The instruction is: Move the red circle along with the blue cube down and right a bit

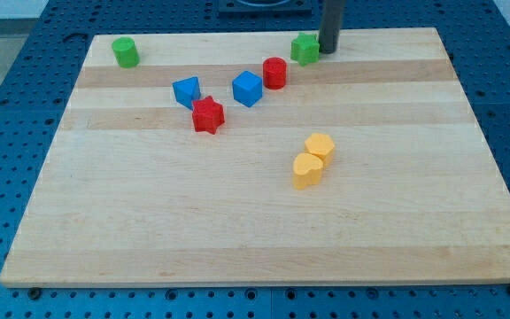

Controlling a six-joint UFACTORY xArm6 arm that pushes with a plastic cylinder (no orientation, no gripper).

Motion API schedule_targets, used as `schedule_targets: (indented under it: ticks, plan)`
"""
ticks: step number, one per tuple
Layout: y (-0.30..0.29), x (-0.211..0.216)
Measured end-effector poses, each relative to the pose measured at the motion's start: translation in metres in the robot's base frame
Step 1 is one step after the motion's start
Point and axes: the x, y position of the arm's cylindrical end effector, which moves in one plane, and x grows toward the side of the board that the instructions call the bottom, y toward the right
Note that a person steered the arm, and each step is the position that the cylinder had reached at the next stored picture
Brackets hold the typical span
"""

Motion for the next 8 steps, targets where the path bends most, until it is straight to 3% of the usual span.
schedule_targets:
  ticks: [2, 5, 8]
  plan:
    - [-0.074, 0.000]
    - [-0.014, 0.022]
    - [-0.096, 0.041]
